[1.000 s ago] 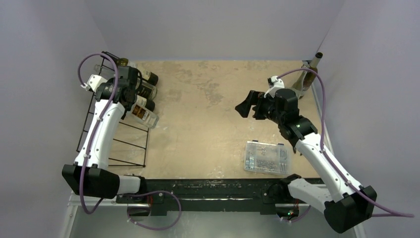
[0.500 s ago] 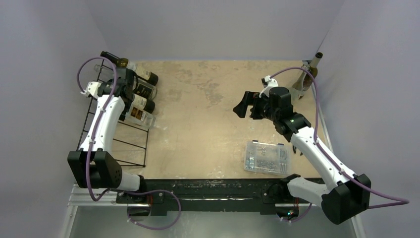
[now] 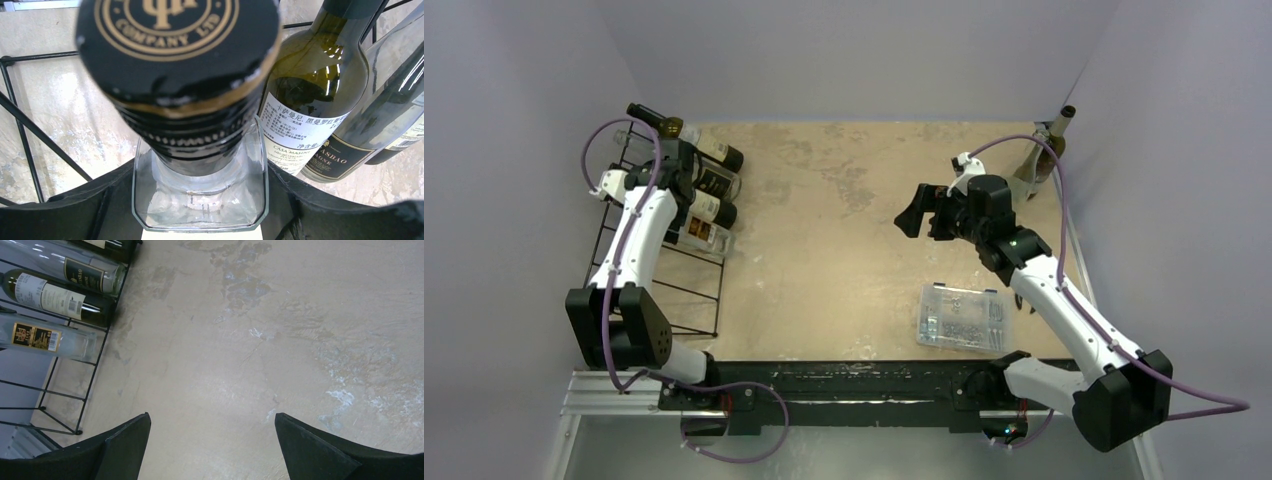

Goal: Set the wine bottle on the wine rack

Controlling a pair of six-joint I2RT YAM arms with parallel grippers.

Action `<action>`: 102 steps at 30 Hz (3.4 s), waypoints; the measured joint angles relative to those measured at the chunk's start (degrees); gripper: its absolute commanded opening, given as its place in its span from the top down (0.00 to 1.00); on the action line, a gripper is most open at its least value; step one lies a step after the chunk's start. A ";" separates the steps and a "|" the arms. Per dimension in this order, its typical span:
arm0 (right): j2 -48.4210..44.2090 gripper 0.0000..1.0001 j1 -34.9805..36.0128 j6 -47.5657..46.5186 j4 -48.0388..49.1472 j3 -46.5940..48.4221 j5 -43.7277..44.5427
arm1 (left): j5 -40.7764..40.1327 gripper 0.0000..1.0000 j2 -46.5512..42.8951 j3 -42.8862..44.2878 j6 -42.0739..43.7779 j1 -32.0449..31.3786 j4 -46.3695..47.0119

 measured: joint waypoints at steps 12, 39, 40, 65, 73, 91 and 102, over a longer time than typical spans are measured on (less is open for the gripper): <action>1.81 0.01 -0.02 0.00 0.22 0.00 0.00 | 0.04 1.00 2.14 -1.33 -2.21 0.70 0.68; 1.70 0.01 0.00 0.00 0.44 0.00 0.00 | 0.22 0.63 4.17 -0.44 -5.66 2.54 -0.63; 1.70 0.01 -0.02 0.00 0.44 0.00 0.00 | 0.31 0.60 4.26 -0.35 -5.70 2.64 -0.66; -3.63 0.01 0.00 1.42 0.28 0.00 -0.15 | 5.25 0.03 4.24 -0.20 -3.21 5.55 -0.66; -5.35 0.01 -0.02 2.25 -0.33 -0.09 -0.15 | 8.09 0.00 0.63 -0.20 0.11 5.99 -0.96; -9.64 0.01 0.00 6.49 -3.52 -1.09 -0.15 | 29.62 0.00 -19.98 -11.69 16.98 6.49 7.37; -13.70 0.01 0.00 9.60 -8.39 -0.94 2.10 | 50.27 0.00 -25.68 -16.94 39.82 1.31 24.59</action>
